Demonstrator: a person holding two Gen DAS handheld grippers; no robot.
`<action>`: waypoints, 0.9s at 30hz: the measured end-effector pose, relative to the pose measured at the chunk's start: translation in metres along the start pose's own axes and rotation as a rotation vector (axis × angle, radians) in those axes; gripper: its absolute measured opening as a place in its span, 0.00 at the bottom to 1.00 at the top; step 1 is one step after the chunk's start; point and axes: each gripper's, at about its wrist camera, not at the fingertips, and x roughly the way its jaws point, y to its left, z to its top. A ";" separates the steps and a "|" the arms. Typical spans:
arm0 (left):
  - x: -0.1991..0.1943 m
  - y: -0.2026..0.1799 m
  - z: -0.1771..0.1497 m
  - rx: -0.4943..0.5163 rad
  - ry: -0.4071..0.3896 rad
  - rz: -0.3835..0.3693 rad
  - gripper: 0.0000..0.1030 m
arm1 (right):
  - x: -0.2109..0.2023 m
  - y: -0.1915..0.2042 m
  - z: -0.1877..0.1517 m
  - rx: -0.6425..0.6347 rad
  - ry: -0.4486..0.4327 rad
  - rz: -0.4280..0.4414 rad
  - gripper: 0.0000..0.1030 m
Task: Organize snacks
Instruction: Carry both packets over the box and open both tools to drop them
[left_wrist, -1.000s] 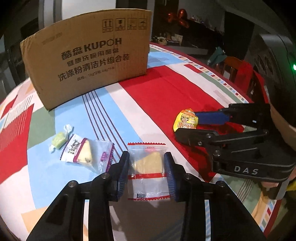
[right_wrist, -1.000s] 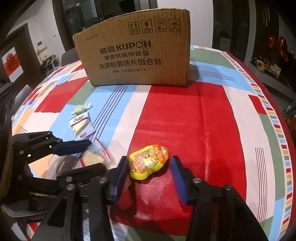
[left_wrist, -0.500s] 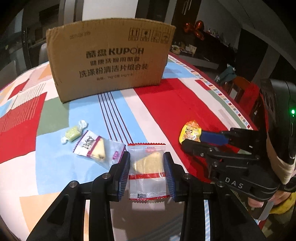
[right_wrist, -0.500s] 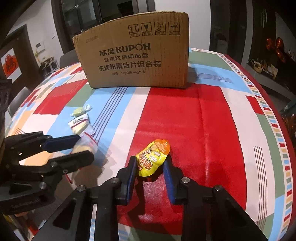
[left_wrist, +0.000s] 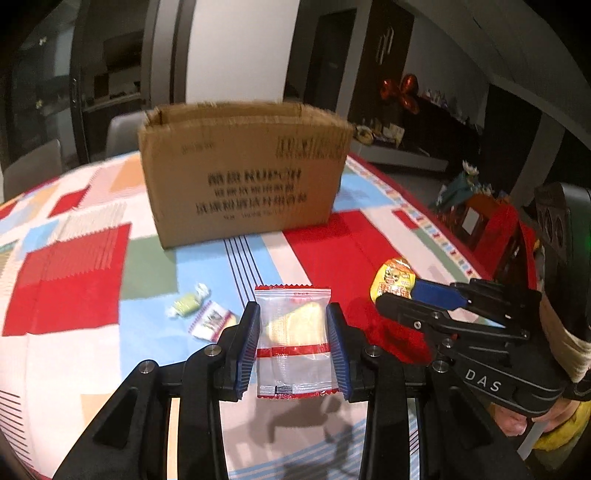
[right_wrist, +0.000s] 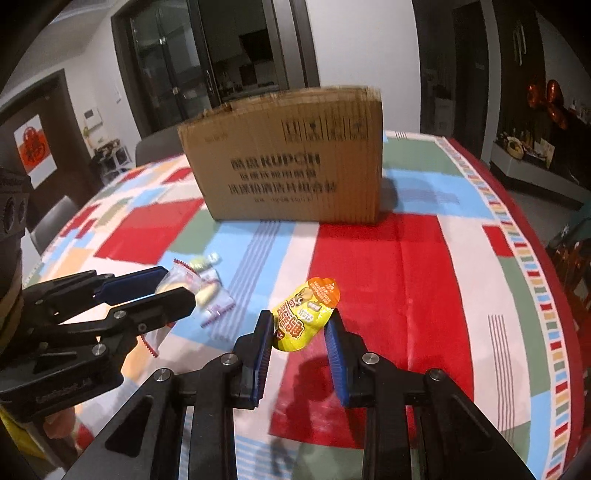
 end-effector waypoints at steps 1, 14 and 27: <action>-0.004 0.000 0.003 0.000 -0.011 0.006 0.35 | -0.004 0.001 0.003 -0.001 -0.011 0.003 0.29; -0.056 0.001 0.043 -0.008 -0.142 0.040 0.35 | -0.048 0.018 0.045 -0.002 -0.157 0.044 0.29; -0.072 0.013 0.092 0.013 -0.196 0.069 0.35 | -0.064 0.023 0.101 -0.022 -0.247 0.041 0.29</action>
